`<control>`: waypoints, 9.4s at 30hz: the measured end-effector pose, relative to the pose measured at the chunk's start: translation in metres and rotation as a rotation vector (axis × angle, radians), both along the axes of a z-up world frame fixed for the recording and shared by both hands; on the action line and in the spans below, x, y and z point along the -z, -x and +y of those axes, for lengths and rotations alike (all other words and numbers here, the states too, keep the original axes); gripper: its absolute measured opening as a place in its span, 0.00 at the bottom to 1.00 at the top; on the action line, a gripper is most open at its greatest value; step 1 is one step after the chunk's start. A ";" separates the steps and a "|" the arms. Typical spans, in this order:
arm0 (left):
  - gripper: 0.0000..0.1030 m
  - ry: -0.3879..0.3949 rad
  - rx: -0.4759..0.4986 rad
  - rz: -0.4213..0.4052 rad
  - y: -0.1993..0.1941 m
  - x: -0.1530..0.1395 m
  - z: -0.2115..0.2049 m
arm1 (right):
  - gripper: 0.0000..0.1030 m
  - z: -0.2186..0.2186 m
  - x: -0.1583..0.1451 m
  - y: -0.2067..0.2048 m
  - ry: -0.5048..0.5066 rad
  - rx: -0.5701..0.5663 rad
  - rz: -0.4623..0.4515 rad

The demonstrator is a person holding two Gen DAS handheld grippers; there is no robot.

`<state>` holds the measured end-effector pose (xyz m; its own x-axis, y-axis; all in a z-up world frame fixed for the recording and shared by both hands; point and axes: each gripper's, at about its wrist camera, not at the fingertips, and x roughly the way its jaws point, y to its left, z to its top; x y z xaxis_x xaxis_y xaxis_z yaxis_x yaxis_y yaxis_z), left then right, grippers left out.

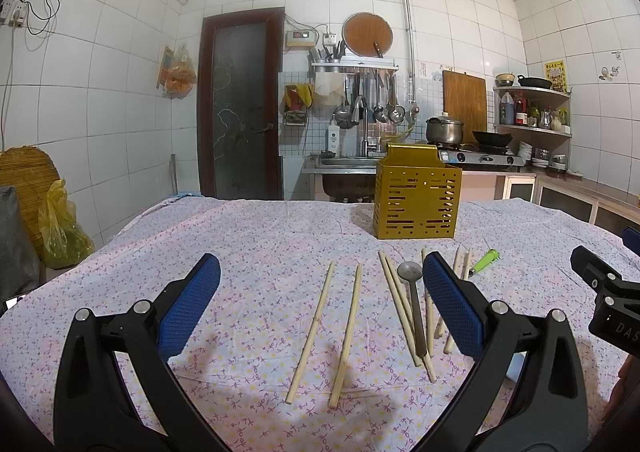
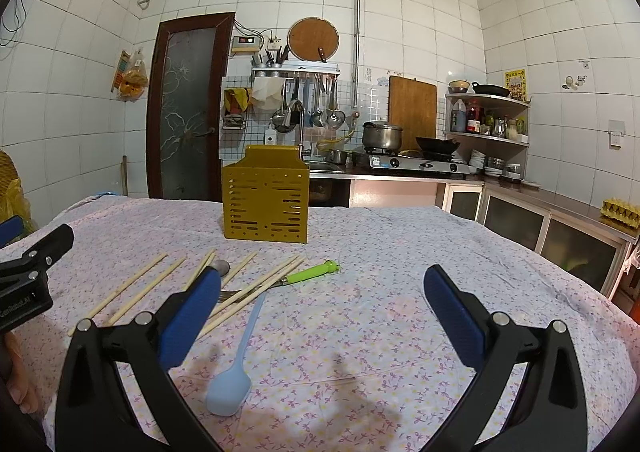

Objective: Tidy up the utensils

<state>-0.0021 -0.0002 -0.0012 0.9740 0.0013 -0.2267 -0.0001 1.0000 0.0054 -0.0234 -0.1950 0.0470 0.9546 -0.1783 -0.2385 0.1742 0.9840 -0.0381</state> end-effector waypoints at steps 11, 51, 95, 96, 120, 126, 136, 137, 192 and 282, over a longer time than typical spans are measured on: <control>0.95 -0.001 0.000 -0.002 0.000 0.000 0.000 | 0.96 0.003 0.004 -0.002 0.004 0.005 -0.004; 0.95 -0.004 0.000 -0.004 0.000 -0.002 -0.002 | 0.96 0.001 0.003 0.000 0.006 0.009 -0.004; 0.95 -0.022 0.034 0.128 -0.030 -0.003 0.005 | 0.96 -0.010 0.011 -0.036 -0.064 0.025 0.150; 0.95 -0.037 0.037 0.132 -0.034 -0.005 0.004 | 0.96 -0.009 0.010 -0.040 -0.063 0.024 0.157; 0.82 0.025 0.146 0.672 -0.207 0.043 0.029 | 0.77 0.017 0.066 -0.165 -0.066 0.031 0.632; 0.79 -0.012 0.173 0.701 -0.222 0.048 0.019 | 0.61 0.021 0.066 -0.168 -0.095 0.023 0.656; 0.58 -0.027 0.206 0.745 -0.235 0.056 0.016 | 0.36 0.029 0.066 -0.177 -0.117 0.016 0.663; 0.57 -0.019 0.208 0.746 -0.236 0.056 0.017 | 0.35 0.029 0.066 -0.178 -0.123 0.019 0.663; 0.04 0.093 0.029 0.191 -0.104 -0.065 0.044 | 0.07 -0.002 -0.028 -0.094 -0.138 -0.050 0.108; 0.95 0.028 0.018 0.384 -0.201 -0.029 0.034 | 0.75 -0.030 -0.018 -0.197 -0.098 0.046 0.379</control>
